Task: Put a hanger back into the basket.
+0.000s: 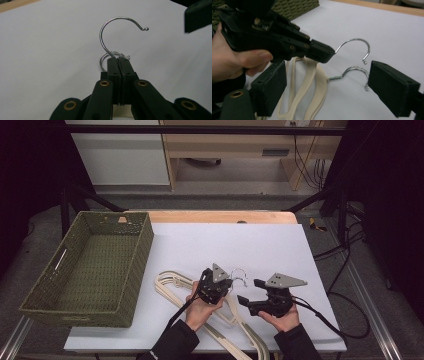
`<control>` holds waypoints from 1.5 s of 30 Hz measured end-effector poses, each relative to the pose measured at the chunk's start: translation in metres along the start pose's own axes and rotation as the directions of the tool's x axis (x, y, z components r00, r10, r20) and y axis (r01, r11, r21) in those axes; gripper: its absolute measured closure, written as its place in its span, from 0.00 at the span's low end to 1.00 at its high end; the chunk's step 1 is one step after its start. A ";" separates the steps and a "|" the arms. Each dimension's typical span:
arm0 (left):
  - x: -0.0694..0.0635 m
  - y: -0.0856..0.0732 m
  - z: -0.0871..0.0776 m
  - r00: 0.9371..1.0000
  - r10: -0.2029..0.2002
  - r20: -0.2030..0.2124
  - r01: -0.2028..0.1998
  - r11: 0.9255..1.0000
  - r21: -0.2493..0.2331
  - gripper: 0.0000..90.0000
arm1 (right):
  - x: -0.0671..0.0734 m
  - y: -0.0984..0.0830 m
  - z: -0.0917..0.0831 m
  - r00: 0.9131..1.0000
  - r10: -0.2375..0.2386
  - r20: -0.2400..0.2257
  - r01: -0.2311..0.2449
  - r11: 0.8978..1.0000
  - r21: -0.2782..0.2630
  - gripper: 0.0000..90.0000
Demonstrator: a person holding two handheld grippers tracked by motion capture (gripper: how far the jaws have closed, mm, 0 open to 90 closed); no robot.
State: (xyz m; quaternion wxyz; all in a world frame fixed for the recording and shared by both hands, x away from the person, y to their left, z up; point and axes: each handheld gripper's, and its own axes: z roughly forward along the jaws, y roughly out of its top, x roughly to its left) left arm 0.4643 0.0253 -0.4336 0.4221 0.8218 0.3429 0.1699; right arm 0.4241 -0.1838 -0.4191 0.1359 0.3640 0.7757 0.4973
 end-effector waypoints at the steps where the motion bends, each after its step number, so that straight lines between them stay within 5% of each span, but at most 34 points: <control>1: 0.000 0.000 -0.002 1.000 0.001 0.000 -0.001 1.000 -0.007 0.99 | 0.001 -0.001 0.003 1.000 0.000 -0.011 0.000 1.000 0.010 0.23; 9: -0.003 0.000 -0.012 1.000 0.009 0.005 -0.009 0.999 -0.033 0.99 | 0.011 -0.009 0.030 0.997 0.041 -0.071 -0.033 0.993 0.110 0.39; 19: -0.006 -0.001 -0.016 1.000 0.022 0.013 -0.022 0.999 -0.032 0.98 | 0.014 -0.014 0.049 0.984 0.104 -0.146 -0.078 0.981 0.175 0.79; 26: -0.004 0.000 -0.026 0.999 0.041 0.016 -0.041 0.999 -0.036 0.97 | 0.014 -0.013 0.049 0.970 0.178 -0.167 -0.147 0.971 0.187 0.84; 35: 0.022 0.007 -0.086 0.993 0.095 0.068 -0.089 0.992 -0.087 0.54 | 0.016 -0.008 0.043 0.944 0.235 -0.233 -0.197 0.965 0.174 0.91; 38: 0.033 0.001 -0.103 0.990 0.111 0.085 -0.104 0.991 -0.078 0.39 | 0.016 -0.006 0.040 0.939 0.232 -0.254 -0.195 0.967 0.165 0.93; 42: 0.042 -0.014 -0.115 0.988 0.110 0.106 -0.103 0.992 -0.068 0.22 | 0.016 -0.002 0.035 0.922 0.257 -0.291 -0.217 0.963 0.163 0.95; 45: 0.046 -0.022 -0.119 0.985 0.114 0.129 -0.107 0.993 -0.057 0.18 | 0.016 0.002 0.030 0.918 0.251 -0.307 -0.210 0.964 0.162 0.96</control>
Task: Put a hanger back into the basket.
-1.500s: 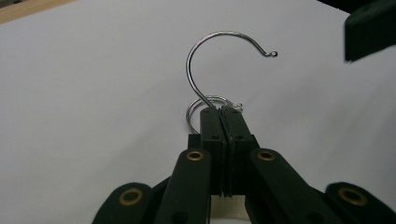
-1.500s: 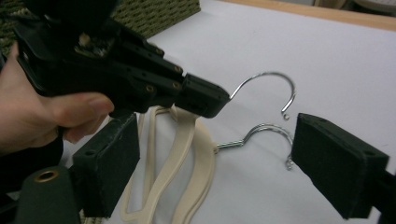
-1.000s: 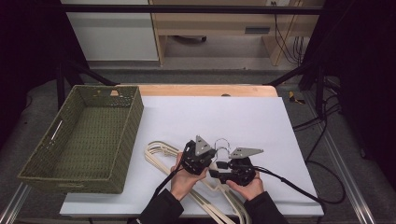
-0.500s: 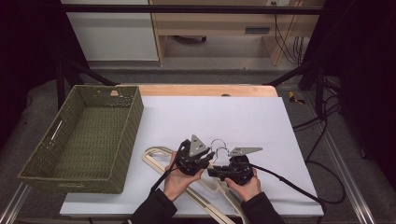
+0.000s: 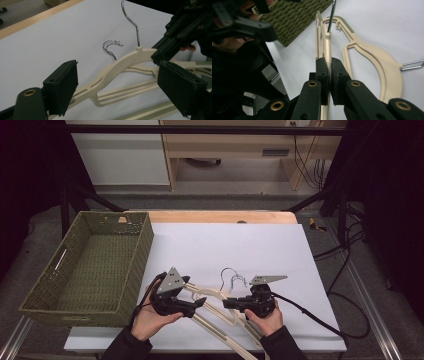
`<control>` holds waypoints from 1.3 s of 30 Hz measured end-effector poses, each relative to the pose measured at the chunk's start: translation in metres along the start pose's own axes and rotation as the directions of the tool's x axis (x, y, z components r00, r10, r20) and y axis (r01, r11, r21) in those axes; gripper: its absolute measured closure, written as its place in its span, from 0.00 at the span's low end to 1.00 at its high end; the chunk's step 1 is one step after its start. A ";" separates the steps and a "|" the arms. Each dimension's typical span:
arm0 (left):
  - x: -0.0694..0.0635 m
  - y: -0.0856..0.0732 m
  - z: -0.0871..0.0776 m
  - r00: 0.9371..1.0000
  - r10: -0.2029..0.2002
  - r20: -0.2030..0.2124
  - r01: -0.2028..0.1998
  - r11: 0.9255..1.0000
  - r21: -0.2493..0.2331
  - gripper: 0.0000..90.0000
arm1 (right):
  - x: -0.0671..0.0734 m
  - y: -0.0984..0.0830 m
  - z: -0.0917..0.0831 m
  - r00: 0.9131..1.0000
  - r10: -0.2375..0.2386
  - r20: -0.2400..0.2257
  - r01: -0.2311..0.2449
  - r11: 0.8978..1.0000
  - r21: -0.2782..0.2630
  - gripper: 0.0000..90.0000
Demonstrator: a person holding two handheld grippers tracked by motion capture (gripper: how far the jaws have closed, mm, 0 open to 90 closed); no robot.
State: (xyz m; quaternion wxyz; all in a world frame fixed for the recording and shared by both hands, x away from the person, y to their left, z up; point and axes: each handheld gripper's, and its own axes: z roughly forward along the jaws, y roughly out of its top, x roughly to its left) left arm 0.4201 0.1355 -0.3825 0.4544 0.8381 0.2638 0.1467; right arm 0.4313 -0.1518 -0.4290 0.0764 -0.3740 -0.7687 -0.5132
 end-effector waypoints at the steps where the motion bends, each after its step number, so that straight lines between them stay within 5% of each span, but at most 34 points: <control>1: 0.001 -0.002 -0.001 1.000 0.004 0.006 -0.004 1.000 0.001 0.17 | 0.002 0.001 -0.002 1.000 -0.003 -0.005 0.003 1.000 -0.002 0.96; 7: 0.003 -0.004 0.004 0.997 0.037 0.064 -0.037 0.999 0.005 0.23 | 0.011 0.007 -0.011 0.996 -0.089 -0.007 0.089 0.996 0.000 0.96; 18: -0.002 0.003 0.024 0.974 0.128 0.188 -0.146 0.986 0.081 0.55 | 0.027 0.011 -0.013 0.974 -0.212 -0.083 0.216 0.976 0.040 0.96; 22: -0.005 0.002 0.023 0.968 0.146 0.203 -0.168 0.981 0.093 0.72 | 0.028 0.011 -0.014 0.969 -0.227 -0.100 0.232 0.972 0.042 0.96; 26: -0.009 0.004 0.018 0.963 0.185 0.198 -0.209 0.973 0.103 0.76 | 0.029 0.012 -0.016 0.963 -0.253 -0.097 0.257 0.966 0.040 0.95; 30: -0.012 0.005 0.013 0.957 0.188 0.220 -0.216 0.970 0.112 0.83 | 0.031 0.013 -0.019 0.953 -0.301 -0.039 0.303 0.953 0.029 0.89; 39: -0.021 0.005 0.012 0.956 0.141 0.259 -0.172 0.979 0.104 0.93 | 0.032 0.013 -0.022 0.938 -0.345 0.042 0.346 0.938 -0.012 0.73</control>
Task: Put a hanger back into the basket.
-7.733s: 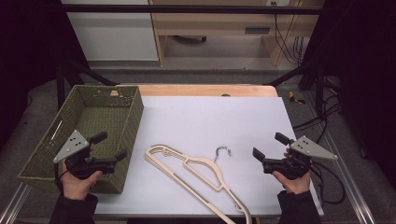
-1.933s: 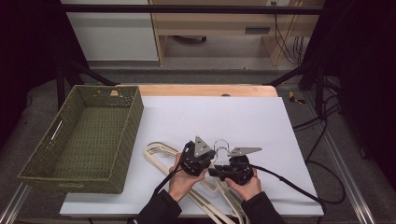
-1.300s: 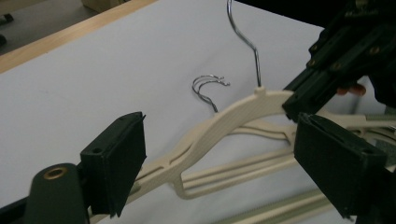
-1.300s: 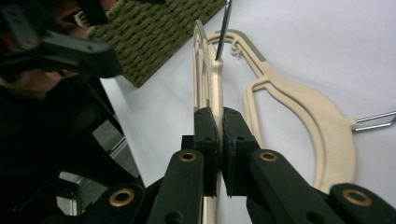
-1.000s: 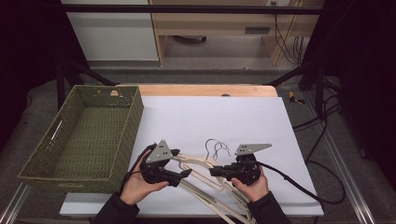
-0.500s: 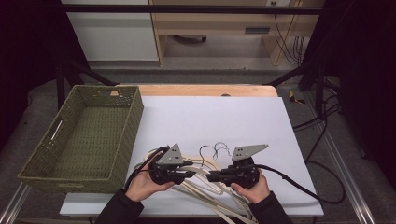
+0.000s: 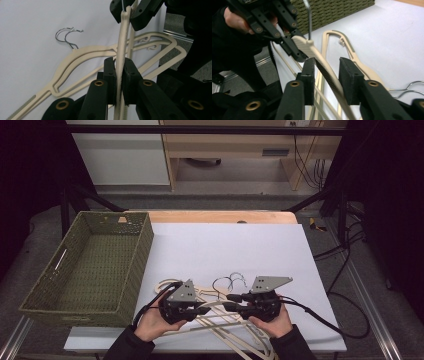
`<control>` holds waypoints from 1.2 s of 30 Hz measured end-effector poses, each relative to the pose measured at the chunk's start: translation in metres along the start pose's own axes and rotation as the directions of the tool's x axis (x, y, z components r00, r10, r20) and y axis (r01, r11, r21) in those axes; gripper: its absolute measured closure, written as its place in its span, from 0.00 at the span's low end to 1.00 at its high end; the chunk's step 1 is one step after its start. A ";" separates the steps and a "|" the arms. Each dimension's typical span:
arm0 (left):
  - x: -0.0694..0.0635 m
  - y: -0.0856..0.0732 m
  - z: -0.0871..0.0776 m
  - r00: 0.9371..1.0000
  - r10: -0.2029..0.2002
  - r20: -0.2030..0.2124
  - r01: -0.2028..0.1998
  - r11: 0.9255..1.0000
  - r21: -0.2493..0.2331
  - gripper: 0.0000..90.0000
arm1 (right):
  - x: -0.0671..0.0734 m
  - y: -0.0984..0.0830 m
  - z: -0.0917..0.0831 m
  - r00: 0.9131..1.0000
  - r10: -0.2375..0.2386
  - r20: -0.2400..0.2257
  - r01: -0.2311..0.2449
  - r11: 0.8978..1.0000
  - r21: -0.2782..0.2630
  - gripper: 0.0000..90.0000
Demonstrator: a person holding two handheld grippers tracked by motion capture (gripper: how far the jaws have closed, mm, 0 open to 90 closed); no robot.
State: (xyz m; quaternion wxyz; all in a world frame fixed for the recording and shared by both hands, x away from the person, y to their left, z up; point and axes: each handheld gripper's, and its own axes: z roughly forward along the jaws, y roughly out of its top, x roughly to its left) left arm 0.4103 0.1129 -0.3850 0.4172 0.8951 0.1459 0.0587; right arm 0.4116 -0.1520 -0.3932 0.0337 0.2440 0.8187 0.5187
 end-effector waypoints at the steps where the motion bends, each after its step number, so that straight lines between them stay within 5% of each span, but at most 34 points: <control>1: -0.001 0.000 0.000 1.000 -0.006 -0.001 0.006 1.000 -0.005 0.94 | 0.000 0.000 -0.001 1.000 0.001 0.008 -0.001 1.000 -0.008 0.70; 9: -0.001 0.000 -0.011 0.995 -0.058 -0.086 0.052 0.996 -0.068 0.95 | 0.002 0.002 -0.017 0.993 -0.038 0.112 0.048 0.995 -0.088 0.44; 15: 0.004 0.000 -0.025 0.984 -0.098 -0.150 0.082 0.991 -0.107 0.95 | -0.006 -0.001 -0.031 0.981 0.001 0.196 0.024 0.992 -0.123 0.23; 20: 0.006 0.003 -0.038 0.975 -0.111 -0.193 0.085 0.987 -0.136 0.95 | -0.015 -0.005 -0.047 0.962 0.039 0.271 0.003 0.988 -0.153 0.11; 28: 0.015 0.016 -0.077 0.963 -0.127 -0.236 0.080 0.977 -0.197 0.95 | -0.024 -0.010 -0.065 0.942 0.093 0.322 -0.029 0.980 -0.199 0.08; 36: 0.032 0.025 -0.112 0.966 -0.125 -0.225 0.071 0.970 -0.233 0.95 | -0.029 -0.013 -0.071 0.931 0.100 0.350 -0.031 0.980 -0.198 0.06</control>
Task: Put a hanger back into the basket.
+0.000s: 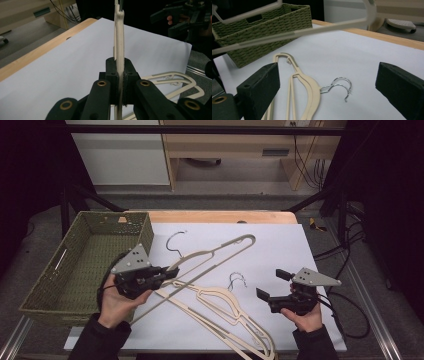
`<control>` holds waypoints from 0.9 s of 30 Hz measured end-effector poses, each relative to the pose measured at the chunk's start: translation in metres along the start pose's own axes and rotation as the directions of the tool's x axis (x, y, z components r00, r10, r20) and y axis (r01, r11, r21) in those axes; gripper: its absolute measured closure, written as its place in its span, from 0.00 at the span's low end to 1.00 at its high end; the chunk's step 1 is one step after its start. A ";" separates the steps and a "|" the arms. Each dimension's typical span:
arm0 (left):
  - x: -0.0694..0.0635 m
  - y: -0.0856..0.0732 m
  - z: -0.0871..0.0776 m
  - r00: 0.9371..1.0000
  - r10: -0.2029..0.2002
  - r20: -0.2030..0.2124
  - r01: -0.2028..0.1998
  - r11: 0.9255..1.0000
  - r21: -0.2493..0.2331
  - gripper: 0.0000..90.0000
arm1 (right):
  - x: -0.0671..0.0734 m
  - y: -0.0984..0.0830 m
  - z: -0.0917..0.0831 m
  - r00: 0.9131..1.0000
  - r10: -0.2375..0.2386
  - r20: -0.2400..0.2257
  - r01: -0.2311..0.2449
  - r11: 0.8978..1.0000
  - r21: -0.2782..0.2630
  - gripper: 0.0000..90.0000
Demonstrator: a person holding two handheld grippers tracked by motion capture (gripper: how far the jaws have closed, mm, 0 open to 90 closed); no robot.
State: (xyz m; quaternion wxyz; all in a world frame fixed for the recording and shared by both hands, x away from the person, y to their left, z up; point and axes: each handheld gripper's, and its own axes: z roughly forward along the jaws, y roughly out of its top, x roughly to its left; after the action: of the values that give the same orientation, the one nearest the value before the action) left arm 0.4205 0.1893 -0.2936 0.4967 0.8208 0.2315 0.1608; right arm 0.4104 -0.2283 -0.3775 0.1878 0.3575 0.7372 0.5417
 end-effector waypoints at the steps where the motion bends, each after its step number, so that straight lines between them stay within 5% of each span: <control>1: 0.004 0.002 -0.004 1.000 0.002 -0.009 -0.002 1.000 -0.001 0.95 | 0.000 0.000 0.000 1.000 -0.001 0.001 0.001 1.000 0.000 0.06; 14: 0.056 0.016 -0.055 0.993 -0.015 -0.118 0.015 1.000 -0.007 0.95 | -0.004 -0.001 -0.001 1.000 0.020 0.021 -0.020 1.000 -0.005 0.06; 27: 0.108 -0.004 -0.081 0.978 -0.034 -0.206 0.043 0.998 0.037 0.95 | -0.005 -0.001 -0.001 0.999 0.017 0.031 -0.017 1.000 0.001 0.05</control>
State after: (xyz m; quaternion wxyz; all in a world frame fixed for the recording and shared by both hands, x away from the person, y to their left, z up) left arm 0.4707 0.3094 -0.2560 0.4562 0.8054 0.3006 0.2301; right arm 0.4125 -0.2329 -0.3790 0.1942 0.3722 0.7315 0.5372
